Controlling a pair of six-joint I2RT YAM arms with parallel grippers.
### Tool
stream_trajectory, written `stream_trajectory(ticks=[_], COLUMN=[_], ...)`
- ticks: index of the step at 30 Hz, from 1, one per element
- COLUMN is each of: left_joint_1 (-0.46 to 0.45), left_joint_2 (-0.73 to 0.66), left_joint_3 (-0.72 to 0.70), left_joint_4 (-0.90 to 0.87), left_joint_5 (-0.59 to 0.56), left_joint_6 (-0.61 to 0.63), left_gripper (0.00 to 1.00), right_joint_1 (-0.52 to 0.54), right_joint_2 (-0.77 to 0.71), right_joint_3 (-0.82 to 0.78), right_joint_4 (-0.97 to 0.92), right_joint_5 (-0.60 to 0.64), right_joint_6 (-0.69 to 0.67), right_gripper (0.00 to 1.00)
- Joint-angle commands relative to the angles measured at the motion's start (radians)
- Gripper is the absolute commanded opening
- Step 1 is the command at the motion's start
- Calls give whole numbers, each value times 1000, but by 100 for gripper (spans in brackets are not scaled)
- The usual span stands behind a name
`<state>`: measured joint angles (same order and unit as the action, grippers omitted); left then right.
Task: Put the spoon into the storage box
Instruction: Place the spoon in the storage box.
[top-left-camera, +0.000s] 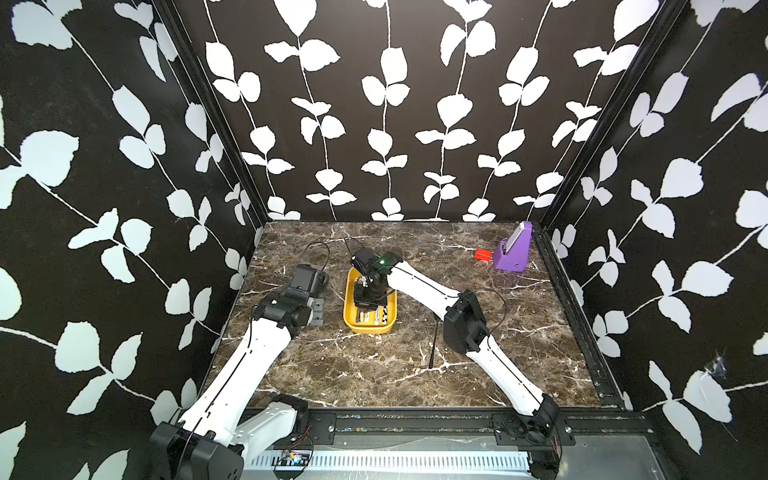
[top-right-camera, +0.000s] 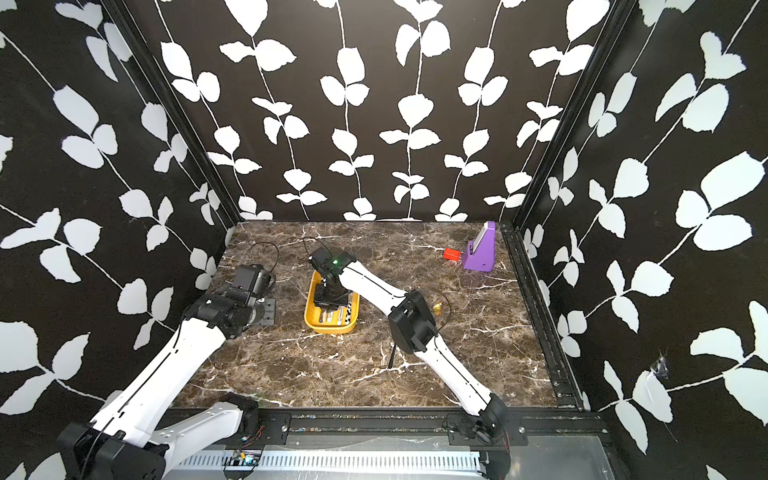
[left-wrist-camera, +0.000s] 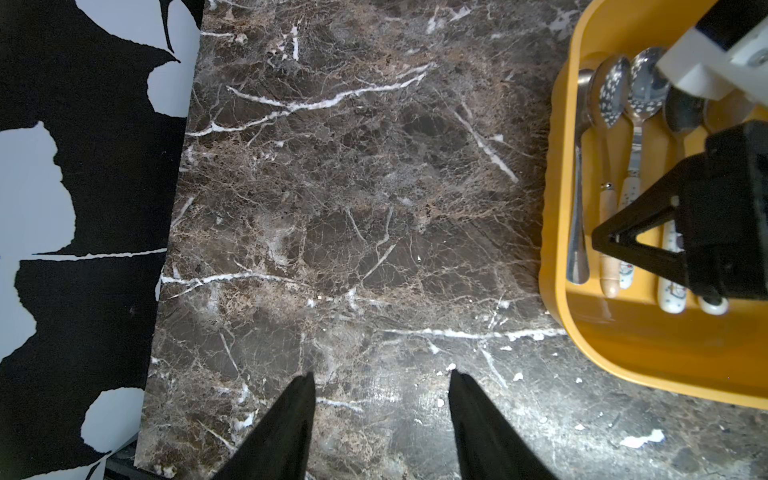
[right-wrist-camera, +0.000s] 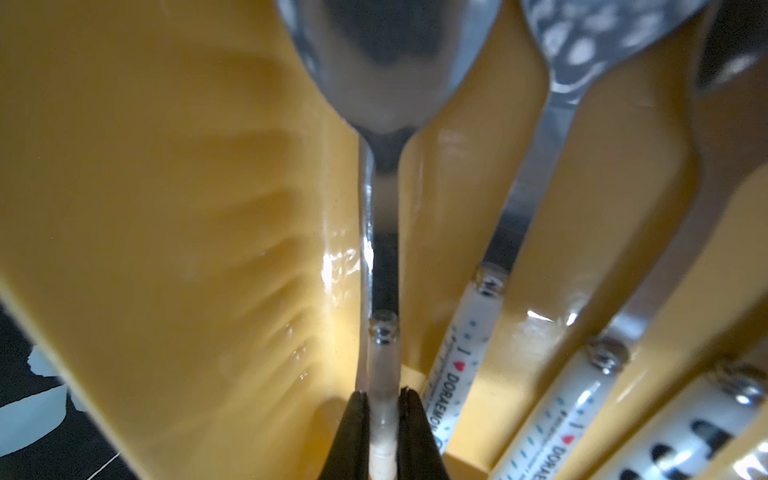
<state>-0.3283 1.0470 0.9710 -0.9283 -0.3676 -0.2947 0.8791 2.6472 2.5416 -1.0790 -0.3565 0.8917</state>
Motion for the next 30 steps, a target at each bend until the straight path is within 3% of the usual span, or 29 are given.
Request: stream_trajectory(ticks=[1,12,19,27,30], left_joint_1=[5,6,6,5,-15], left_joint_2=[-3,-23,-28,14,47], left_joint_3=[-8,-6,19,89,117], left_joint_4=[8,16,20,50,73], left_joint_5=[-1,16,62,269,336], left_joint_6=[2,9,8,1,-39], left_gripper=[57,57,58,57,56], right_joint_1=[5,-2,-26,-151,-238], right_joint_2=[11,-30,-156,-478,-626], right_joint_3=[18,22,-11,-340,-546], right_joint_4=[-2,-24,-4,132,212], right_joint_5=[8,60,138,254,266], right_joint_6=[12,-31,-109,-229,-252], right_gripper=[16,20,24,28,28])
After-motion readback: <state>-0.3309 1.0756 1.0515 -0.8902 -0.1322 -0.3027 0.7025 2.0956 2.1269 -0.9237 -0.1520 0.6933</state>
